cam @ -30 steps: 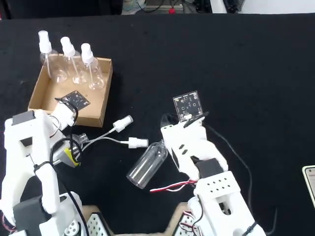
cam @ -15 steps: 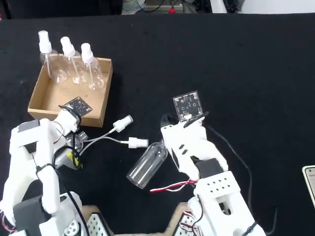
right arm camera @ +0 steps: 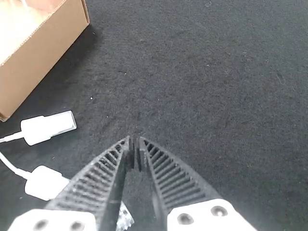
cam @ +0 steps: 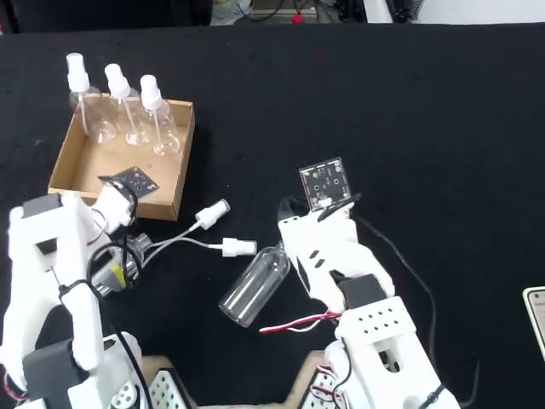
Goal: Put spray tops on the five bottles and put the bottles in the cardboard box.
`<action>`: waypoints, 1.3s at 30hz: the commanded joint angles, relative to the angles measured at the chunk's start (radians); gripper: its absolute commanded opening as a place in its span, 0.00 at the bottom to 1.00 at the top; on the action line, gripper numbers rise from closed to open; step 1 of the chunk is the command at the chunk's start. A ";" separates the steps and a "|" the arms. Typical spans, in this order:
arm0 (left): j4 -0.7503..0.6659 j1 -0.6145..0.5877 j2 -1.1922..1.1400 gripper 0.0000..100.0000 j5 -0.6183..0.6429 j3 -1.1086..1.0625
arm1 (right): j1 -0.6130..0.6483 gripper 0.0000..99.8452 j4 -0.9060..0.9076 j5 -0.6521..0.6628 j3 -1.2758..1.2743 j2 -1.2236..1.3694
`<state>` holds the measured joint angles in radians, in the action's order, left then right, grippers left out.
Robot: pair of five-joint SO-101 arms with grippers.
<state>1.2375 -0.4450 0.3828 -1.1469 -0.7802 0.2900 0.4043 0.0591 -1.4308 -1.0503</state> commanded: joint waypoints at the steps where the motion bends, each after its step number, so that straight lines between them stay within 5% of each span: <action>1: 0.143 -0.002 0.015 0.18 -0.002 0.145 | 0.014 0.01 -0.028 0.009 0.008 -0.002; 13: 0.420 0.076 0.112 0.18 0.015 0.272 | -0.074 0.01 -0.023 0.002 0.036 -0.004; 17: 0.414 0.199 0.287 0.18 0.138 0.272 | -0.196 0.01 -0.018 0.000 0.079 -0.004; 21: 0.410 0.455 0.417 0.18 0.316 0.272 | -0.321 0.01 0.038 0.000 0.162 -0.004; 25: 0.310 0.694 0.440 0.18 0.497 0.278 | -0.416 0.01 0.229 0.000 0.323 -0.004; 30: 0.164 0.846 0.370 0.18 0.683 0.277 | -0.606 0.01 0.431 0.009 0.452 -0.004; 39: -0.133 1.029 0.141 0.18 0.881 0.315 | -0.980 0.01 0.445 0.110 0.403 -0.004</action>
<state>1.2405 0.4956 0.5946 -0.3521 -0.5593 -0.5938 0.8523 0.1204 -1.0365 -1.0503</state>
